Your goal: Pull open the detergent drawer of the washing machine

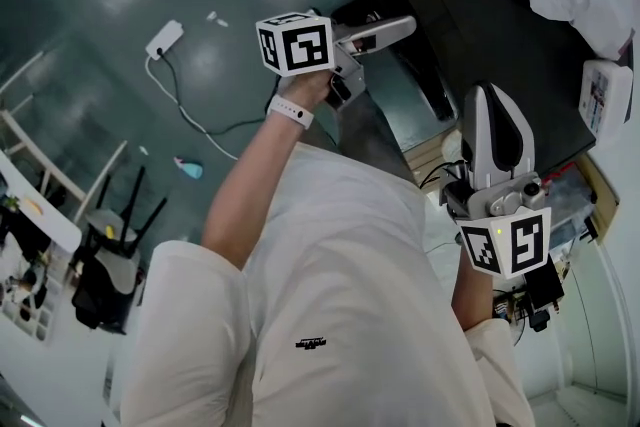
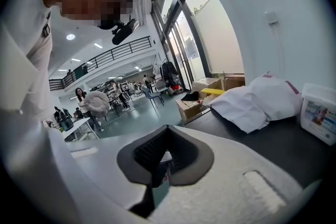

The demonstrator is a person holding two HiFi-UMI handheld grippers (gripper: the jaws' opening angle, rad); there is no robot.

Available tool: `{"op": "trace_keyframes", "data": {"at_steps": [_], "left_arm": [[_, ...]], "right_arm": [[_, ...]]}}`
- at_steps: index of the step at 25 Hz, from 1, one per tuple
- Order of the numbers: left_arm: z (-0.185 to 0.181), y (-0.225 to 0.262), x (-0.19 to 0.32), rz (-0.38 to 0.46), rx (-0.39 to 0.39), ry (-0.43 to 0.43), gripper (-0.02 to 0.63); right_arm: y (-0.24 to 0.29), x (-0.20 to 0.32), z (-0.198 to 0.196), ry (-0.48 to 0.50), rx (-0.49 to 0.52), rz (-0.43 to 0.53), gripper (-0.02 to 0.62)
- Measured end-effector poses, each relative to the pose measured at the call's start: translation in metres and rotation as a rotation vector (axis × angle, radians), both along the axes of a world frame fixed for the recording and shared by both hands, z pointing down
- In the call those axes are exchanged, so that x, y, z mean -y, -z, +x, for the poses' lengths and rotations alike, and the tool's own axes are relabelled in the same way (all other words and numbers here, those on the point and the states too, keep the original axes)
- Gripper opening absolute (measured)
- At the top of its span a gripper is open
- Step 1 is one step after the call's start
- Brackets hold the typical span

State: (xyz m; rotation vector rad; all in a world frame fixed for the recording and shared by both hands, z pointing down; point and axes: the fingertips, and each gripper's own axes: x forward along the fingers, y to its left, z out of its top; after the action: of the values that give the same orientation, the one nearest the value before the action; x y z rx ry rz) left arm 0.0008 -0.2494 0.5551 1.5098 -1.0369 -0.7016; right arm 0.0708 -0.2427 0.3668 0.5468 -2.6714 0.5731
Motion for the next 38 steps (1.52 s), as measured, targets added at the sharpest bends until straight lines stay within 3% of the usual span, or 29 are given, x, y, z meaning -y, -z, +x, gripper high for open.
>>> {"op": "trace_keyframes", "data": {"at_steps": [12, 23, 26, 28, 33, 38], "left_arm": [[-0.012, -0.009, -0.086, -0.046, 0.022, -0.069, 0.503], [-0.011, -0.014, -0.101, -0.061, 0.028, -0.099, 0.495], [-0.006, -0.012, -0.109, -0.039, 0.079, -0.182, 0.546], [-0.008, -0.008, -0.118, -0.036, 0.114, -0.214, 0.546], [-0.019, 0.011, -0.144, -0.03, 0.183, -0.223, 0.54], [-0.038, 0.053, -0.168, 0.009, 0.344, -0.194, 0.484]], "right_arm": [[0.015, -0.047, -0.016, -0.014, 0.008, 0.034, 0.005], [0.032, -0.091, -0.032, -0.046, 0.027, 0.065, 0.005], [0.038, -0.098, -0.034, -0.057, 0.034, 0.08, 0.005], [0.042, -0.104, -0.036, -0.061, 0.044, 0.091, 0.005], [0.054, -0.121, -0.043, -0.064, 0.068, 0.114, 0.005], [0.074, -0.137, -0.051, -0.045, 0.103, 0.142, 0.005]]}}
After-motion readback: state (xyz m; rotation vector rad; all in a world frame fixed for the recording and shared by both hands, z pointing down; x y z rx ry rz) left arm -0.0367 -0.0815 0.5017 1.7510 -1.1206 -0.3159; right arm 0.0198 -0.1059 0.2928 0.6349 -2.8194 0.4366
